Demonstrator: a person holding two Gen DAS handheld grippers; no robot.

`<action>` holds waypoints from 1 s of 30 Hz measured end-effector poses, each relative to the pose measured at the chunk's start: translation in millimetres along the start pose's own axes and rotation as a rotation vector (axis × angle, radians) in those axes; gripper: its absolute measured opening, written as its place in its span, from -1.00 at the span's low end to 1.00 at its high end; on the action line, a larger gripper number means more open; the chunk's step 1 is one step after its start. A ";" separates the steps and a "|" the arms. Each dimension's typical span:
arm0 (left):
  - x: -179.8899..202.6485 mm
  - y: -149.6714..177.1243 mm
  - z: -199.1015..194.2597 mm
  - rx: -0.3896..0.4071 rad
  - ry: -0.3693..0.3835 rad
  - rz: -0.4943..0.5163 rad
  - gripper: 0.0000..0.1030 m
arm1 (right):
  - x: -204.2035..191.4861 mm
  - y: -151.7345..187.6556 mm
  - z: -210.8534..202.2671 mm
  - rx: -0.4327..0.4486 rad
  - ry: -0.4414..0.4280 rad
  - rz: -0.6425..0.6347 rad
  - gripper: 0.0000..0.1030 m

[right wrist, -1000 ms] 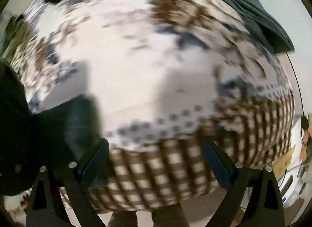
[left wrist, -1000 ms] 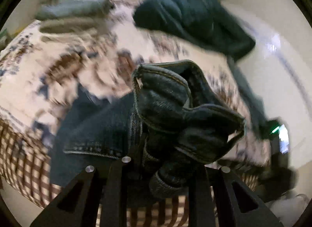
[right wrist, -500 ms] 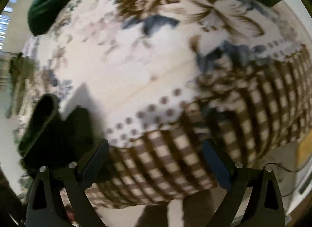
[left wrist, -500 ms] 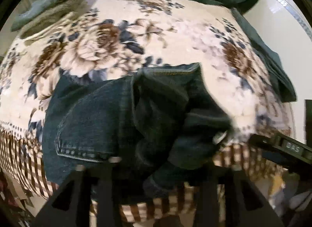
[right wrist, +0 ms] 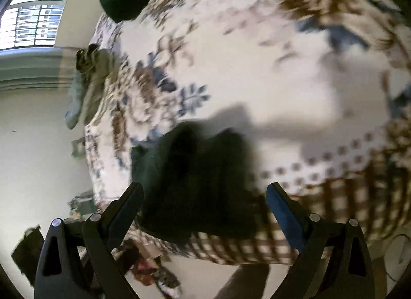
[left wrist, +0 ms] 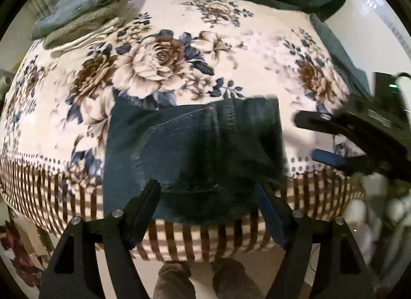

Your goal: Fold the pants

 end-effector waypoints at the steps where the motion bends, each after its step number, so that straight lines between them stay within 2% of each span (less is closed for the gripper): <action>1: -2.3 0.2 -3.9 -0.001 0.008 -0.005 0.43 | -5.9 0.3 5.0 -0.009 -0.011 0.000 0.91; 2: -6.4 -0.3 -7.6 0.005 -0.003 -0.005 0.43 | -10.4 1.1 9.9 -0.018 -0.010 -0.002 0.91; 4: -22.5 -6.0 -10.7 0.038 -0.088 0.010 0.43 | -13.0 2.0 17.5 -0.025 0.012 -0.006 0.91; 6: -39.7 -10.5 -5.5 0.047 -0.179 0.013 0.43 | -8.9 1.0 28.1 -0.022 0.085 -0.030 0.91; 9: -70.3 -16.6 15.8 0.016 -0.299 0.016 0.43 | 5.8 3.8 47.0 -0.059 0.185 -0.068 0.91; 13: -96.0 -20.5 32.9 0.009 -0.361 0.017 0.43 | 20.6 11.2 71.0 -0.099 0.194 -0.019 0.86; 14: -100.3 -19.7 34.9 0.008 -0.367 0.019 0.43 | 22.1 11.5 72.9 -0.090 0.162 0.000 0.73; 15: -103.3 -20.1 37.0 0.008 -0.377 0.023 0.43 | 22.4 10.4 72.4 -0.067 0.134 0.006 0.24; 16: -106.2 -20.1 38.8 0.008 -0.386 0.029 0.43 | 20.2 10.4 70.4 -0.043 0.104 -0.001 -0.02; 17: -108.2 -19.8 39.2 0.009 -0.388 0.030 0.43 | 18.5 10.3 66.4 -0.015 0.127 -0.021 -0.14; 18: -109.5 -17.9 38.2 0.011 -0.394 0.033 0.43 | 15.9 10.9 64.2 0.006 0.147 -0.048 -0.35; 21: -110.7 -17.0 39.4 0.005 -0.395 0.035 0.43 | 9.6 15.4 55.0 0.039 0.176 -0.094 -0.54; 23: -111.5 -15.2 40.1 -0.001 -0.395 0.036 0.43 | 7.3 16.6 43.0 0.059 0.168 -0.094 -0.62; 24: -111.4 -14.8 39.7 -0.002 -0.393 0.037 0.43 | 6.1 15.9 35.1 0.067 0.166 -0.094 -0.73; 26: -111.5 -14.2 38.5 0.000 -0.382 0.032 0.43 | 11.6 13.3 16.6 0.093 0.160 -0.076 -0.76; 27: -112.5 -13.7 38.6 -0.004 -0.378 0.026 0.43 | 17.0 11.4 6.9 0.101 0.176 -0.071 -0.87; 28: -113.8 -13.5 38.8 -0.006 -0.369 0.017 0.43 | 22.2 7.2 -1.1 0.120 0.183 -0.070 -0.87; 30: -119.8 -14.4 41.3 -0.010 -0.345 -0.014 0.43 | 31.2 5.3 0.6 0.084 0.170 -0.044 -0.87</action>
Point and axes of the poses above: each gripper's, at about its wrist camera, not at the fingertips, and z roughly the way its jaws point, x to its right, y to its underside, the point moved 7 cm from there along z, roughly the way its jaws point, and after that the axes turned 4 degrees about x, right-handed, at the moved point
